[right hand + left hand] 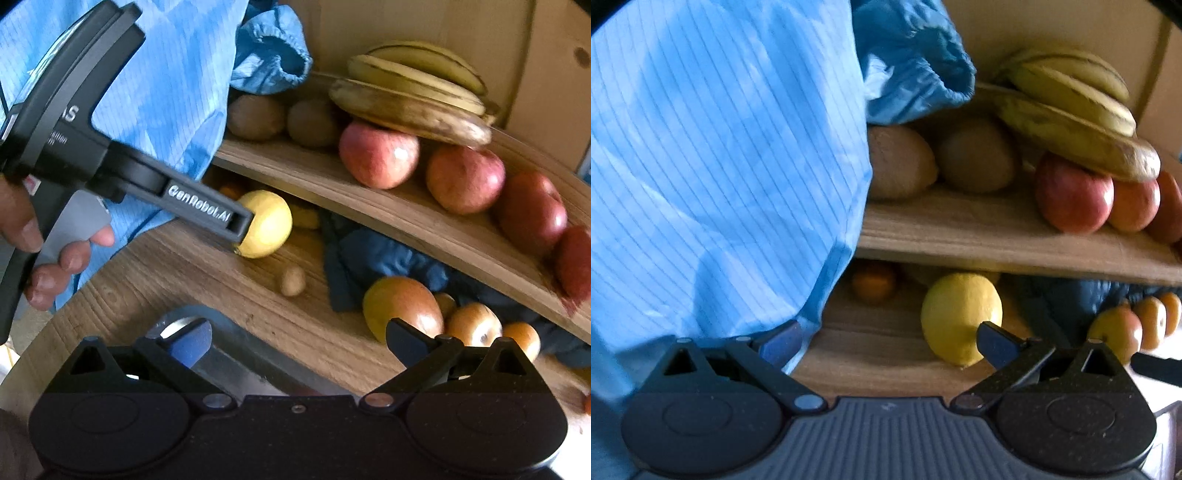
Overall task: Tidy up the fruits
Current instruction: 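Close the right gripper around the yellow lemon under the shelf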
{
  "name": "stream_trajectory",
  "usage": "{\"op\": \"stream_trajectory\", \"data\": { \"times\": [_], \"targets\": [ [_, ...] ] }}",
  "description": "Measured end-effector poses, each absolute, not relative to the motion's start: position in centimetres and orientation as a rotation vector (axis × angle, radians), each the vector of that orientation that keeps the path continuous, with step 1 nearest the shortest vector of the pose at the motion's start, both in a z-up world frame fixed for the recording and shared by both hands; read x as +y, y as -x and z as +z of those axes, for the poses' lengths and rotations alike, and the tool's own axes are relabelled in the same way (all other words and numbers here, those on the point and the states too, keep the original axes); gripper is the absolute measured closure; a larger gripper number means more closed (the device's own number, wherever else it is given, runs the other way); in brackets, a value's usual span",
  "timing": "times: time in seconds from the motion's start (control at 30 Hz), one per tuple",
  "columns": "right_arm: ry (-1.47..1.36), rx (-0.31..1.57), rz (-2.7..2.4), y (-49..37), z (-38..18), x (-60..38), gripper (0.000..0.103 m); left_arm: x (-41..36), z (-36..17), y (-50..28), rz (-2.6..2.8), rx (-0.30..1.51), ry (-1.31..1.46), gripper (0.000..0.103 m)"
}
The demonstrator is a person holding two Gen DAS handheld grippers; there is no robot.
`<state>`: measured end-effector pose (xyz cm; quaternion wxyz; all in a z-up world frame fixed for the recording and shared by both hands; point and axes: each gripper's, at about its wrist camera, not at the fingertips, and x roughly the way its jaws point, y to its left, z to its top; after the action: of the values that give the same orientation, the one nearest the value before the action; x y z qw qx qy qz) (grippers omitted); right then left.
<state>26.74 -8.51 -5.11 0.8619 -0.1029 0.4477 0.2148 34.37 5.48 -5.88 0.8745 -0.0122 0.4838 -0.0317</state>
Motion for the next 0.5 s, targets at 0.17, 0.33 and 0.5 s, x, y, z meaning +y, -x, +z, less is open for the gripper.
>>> {"op": "stream_trajectory", "data": {
  "times": [0.17,0.33,0.5],
  "targets": [
    [0.200,0.911,0.479,-27.6,-5.8,-7.6,0.006,5.4,-6.1,-34.3,-0.116,0.998,0.042,0.005],
    [0.188,0.893,0.506,-28.2,-6.1,-6.7,0.006,7.0,-5.7,-34.0,-0.140,1.002,0.032,0.005],
    [0.176,0.877,0.522,-29.1,-7.0,-5.9,0.010,9.0,-4.2,-33.9,-0.112,0.994,0.041,0.005]
  ]
}}
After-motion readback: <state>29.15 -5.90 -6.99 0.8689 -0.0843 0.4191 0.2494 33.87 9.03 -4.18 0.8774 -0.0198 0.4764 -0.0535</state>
